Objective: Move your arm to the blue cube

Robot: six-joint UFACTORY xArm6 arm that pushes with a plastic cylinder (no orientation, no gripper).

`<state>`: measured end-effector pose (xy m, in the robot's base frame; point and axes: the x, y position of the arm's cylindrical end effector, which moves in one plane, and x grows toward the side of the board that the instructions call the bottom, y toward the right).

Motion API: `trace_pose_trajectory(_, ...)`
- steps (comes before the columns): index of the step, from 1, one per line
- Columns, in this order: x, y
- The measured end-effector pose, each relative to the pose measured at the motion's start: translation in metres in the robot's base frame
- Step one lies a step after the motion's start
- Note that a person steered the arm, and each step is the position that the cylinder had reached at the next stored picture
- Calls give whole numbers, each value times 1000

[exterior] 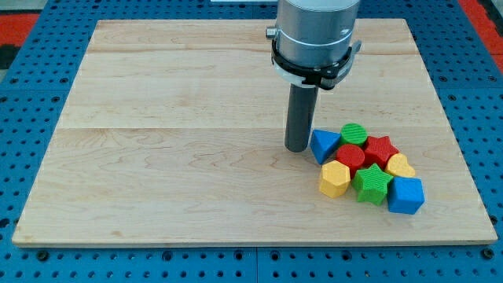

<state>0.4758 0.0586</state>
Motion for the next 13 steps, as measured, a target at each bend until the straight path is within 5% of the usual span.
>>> trace_pose_trajectory(3,-2,0)
trace_pose_trajectory(6,34,-68)
trace_pose_trajectory(8,76,-67)
trace_pose_trajectory(13,101,-32)
